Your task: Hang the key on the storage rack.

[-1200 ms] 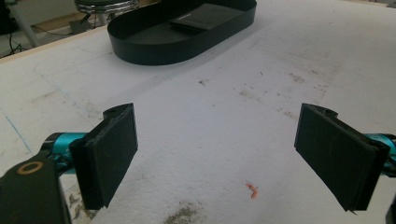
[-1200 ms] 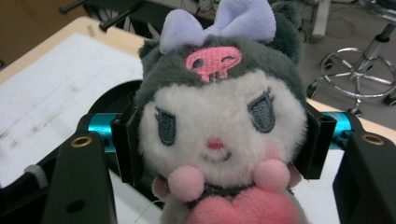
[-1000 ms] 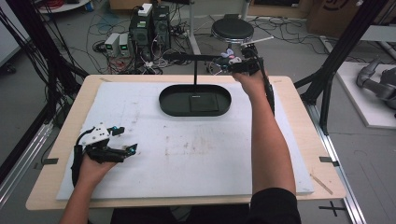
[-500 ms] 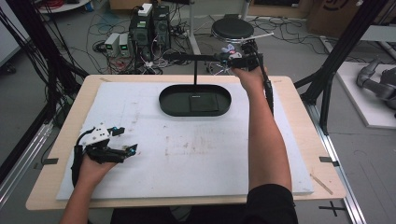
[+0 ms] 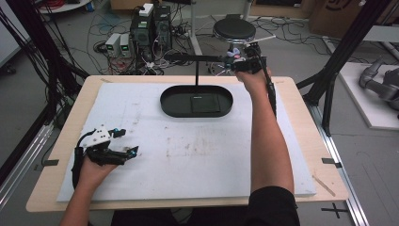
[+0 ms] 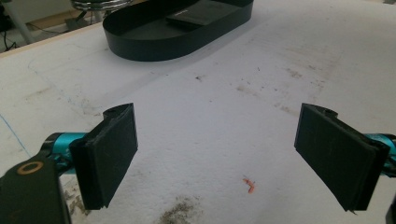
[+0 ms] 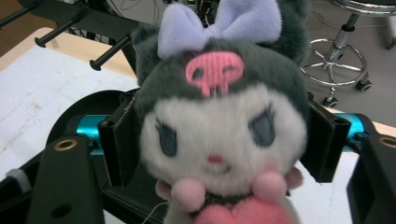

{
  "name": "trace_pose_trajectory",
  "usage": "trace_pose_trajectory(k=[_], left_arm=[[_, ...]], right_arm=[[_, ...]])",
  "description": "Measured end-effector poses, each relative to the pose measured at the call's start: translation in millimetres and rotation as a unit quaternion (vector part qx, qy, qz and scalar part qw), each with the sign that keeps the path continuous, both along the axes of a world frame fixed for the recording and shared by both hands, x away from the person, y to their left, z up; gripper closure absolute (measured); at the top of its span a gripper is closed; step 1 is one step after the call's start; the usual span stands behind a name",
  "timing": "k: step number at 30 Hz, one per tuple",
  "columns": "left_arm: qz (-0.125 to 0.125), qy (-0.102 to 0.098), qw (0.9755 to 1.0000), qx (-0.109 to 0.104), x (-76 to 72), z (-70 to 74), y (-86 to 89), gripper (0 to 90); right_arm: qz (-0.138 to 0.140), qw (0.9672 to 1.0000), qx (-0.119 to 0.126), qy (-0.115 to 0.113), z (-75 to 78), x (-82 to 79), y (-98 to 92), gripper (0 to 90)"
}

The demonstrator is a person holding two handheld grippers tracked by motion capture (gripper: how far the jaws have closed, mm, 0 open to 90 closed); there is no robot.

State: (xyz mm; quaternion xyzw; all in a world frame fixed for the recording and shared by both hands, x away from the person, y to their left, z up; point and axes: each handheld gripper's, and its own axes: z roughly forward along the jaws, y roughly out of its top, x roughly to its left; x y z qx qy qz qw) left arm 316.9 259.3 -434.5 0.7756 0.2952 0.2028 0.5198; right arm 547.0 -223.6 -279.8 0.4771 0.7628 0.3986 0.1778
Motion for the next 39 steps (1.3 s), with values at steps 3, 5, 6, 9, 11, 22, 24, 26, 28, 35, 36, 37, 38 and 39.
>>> trace_pose_trajectory(k=[3, 5, 6, 9, 11, 22, 24, 26, 28, 35, 36, 37, 38, 39], left_arm=[[0.0, 0.0, 1.0, 0.001, 0.1, 0.1, 0.4, 13.3], [0.001, -0.001, 1.0, 0.0, 0.2, 0.1, 0.6, 13.3], [0.001, -0.001, 1.0, 0.0, 0.2, 0.0, 0.6, 13.3], [0.0, -0.001, 1.0, 0.001, 0.2, 0.1, 0.4, 13.3], [0.0, 0.0, 1.0, 0.0, 0.1, 0.1, 0.2, 13.3], [0.004, 0.006, 0.9999, 0.008, 0.3, 3.2, -2.1, 13.3], [-0.001, 0.003, 1.0, 0.005, 0.1, 4.1, -3.1, 13.3], [0.0, 0.004, 1.0, 0.007, 0.1, 4.3, -3.8, 13.3], [0.002, 0.005, 0.9999, 0.011, 0.4, 3.2, -4.6, 13.3], [0.0, 0.006, 0.9999, 0.013, -0.7, 2.7, -9.5, 13.3], [0.001, 0.006, 0.9999, 0.015, -0.8, 2.6, -10.5, 13.3], [0.0, 0.006, 0.9999, 0.016, -0.8, 2.6, -11.0, 13.3], [-0.001, 0.006, 0.9998, 0.018, -0.9, 2.7, -11.6, 13.3], [-0.002, 0.006, 0.9998, 0.02, -1.0, 2.7, -12.3, 13.3]], right_arm=[[-0.003, 1.0, -0.003, -0.001, -0.5, 0.6, -0.5, 24.1], [-0.006, 1.0, -0.003, 0.001, -0.1, 0.2, -1.3, 22.6], [-0.012, 0.9999, -0.001, 0.002, 0.3, -0.4, -1.6, 21.5], [-0.014, 0.9999, 0.0, 0.002, 1.5, -1.1, -3.8, 20.9], [-0.016, 0.9999, -0.003, 0.002, 2.6, -2.3, -4.7, 20.7], [-0.01, 0.9999, -0.008, -0.001, 4.8, -16.2, -15.9, 20.2], [-0.007, 0.9998, -0.017, -0.003, 4.7, -21.1, -17.6, 20.0], [-0.002, 0.9999, -0.011, -0.011, 5.4, -28.9, -20.4, 18.9], [0.005, 0.9998, -0.005, -0.019, 6.0, -36.8, -22.3, 18.9], [0.027, 0.9992, -0.006, -0.03, 5.6, -61.7, -29.5, 18.0], [0.028, 0.9992, -0.003, -0.03, 6.1, -65.9, -30.5, 17.6], [0.031, 0.9989, 0.003, -0.034, 7.3, -71.2, -32.2, 17.6], [0.035, 0.9986, 0.003, -0.04, 7.9, -73.9, -32.7, 17.6], [0.038, 0.9979, 0.004, -0.052, 8.3, -79.3, -33.2, 17.6]])
